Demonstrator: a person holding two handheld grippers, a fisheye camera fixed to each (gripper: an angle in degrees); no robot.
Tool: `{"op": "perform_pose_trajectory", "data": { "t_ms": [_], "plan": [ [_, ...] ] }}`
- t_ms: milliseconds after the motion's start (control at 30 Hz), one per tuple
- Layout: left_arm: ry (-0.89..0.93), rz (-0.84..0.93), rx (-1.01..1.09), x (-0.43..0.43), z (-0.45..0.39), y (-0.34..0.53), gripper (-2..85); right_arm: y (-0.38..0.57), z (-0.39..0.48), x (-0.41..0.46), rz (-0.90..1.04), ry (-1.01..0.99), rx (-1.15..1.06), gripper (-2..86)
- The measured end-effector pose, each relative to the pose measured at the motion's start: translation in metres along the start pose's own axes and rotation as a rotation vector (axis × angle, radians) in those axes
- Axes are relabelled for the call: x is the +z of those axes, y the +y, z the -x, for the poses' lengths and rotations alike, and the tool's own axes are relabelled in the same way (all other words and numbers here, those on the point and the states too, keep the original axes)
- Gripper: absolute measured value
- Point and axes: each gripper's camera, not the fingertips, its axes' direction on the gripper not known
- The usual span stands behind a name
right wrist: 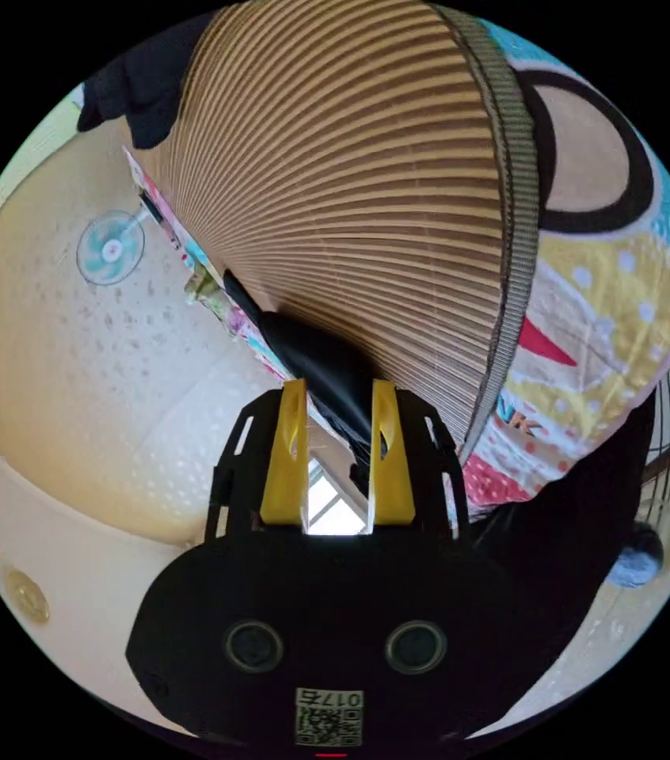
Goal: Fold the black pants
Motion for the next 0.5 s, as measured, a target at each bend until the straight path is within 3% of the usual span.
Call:
{"op": "perform_pose_trajectory", "data": {
  "t_ms": [200, 233, 300, 400, 500],
  "plan": [
    [-0.166, 0.085, 0.127, -0.053, -0.048, 0.016, 5.5, 0.021, -0.01, 0.033, -0.089, -0.204, 0.14, 12.6],
    [-0.145, 0.132, 0.168, -0.063, -0.055, 0.02, 0.9, 0.028, -0.007, 0.036, -0.107, -0.24, 0.138, 11.2],
    [-0.183, 0.169, 0.164, -0.08, -0.061, 0.029, -0.3, 0.038, 0.007, 0.037, -0.117, -0.24, 0.08, 5.5],
    [-0.205, 0.178, 0.171, -0.108, -0.068, 0.047, -0.8, 0.055, 0.06, 0.045, -0.007, -0.306, -0.209, 3.9],
    [-0.173, 0.162, 0.147, -0.132, -0.068, 0.066, -1.0, 0.102, 0.152, 0.084, 0.4, -0.179, -0.615, 3.0]
  ]
}}
